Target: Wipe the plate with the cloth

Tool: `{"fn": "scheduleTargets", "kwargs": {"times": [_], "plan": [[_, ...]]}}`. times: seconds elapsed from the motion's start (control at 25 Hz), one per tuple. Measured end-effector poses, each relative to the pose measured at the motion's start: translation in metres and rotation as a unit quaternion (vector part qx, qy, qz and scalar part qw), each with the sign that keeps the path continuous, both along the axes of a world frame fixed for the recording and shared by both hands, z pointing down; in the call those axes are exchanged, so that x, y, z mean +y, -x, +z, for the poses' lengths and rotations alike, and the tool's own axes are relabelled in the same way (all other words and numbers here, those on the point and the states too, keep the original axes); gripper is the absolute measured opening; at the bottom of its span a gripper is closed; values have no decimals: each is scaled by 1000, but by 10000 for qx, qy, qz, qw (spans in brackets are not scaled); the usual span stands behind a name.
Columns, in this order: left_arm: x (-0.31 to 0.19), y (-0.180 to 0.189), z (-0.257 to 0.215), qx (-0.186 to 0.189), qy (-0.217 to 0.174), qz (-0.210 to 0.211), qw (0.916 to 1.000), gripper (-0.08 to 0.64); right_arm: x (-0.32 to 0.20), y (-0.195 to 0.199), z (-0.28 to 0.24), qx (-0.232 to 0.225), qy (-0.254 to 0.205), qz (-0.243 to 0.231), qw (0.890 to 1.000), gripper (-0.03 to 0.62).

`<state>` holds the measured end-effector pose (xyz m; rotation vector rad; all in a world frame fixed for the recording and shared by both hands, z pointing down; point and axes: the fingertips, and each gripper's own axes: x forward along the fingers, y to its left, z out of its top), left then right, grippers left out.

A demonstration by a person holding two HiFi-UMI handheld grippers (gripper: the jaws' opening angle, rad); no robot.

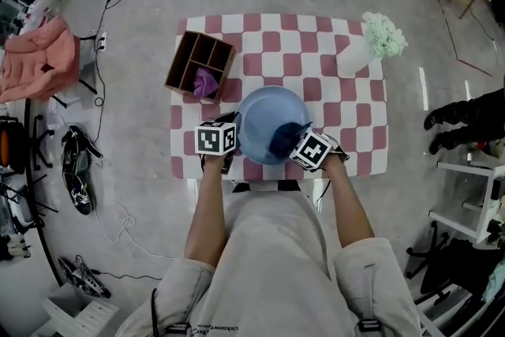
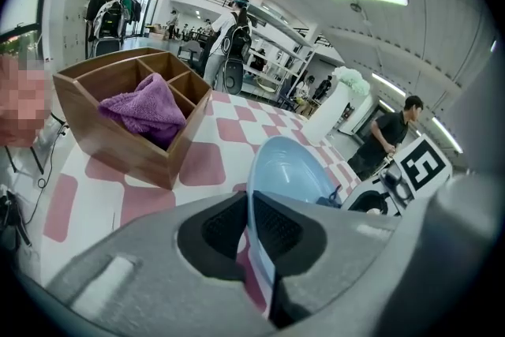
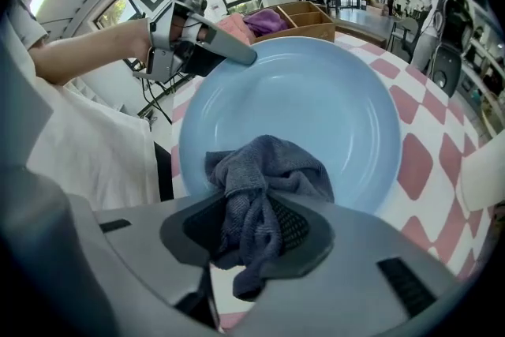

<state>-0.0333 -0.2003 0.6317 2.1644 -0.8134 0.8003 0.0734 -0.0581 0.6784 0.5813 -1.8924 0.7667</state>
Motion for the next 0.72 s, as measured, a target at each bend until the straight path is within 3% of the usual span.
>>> {"fn": "scheduleTargets", "kwargs": {"times": [0.32, 0.72], "plan": [[6, 5, -1, -164, -41, -156, 9997, 28, -38, -29, -2, 271, -47, -207, 9994, 132], [7, 9, -6, -216, -147, -446, 9987, 29, -106, -36, -9, 530, -786, 400, 9947, 135]]}}
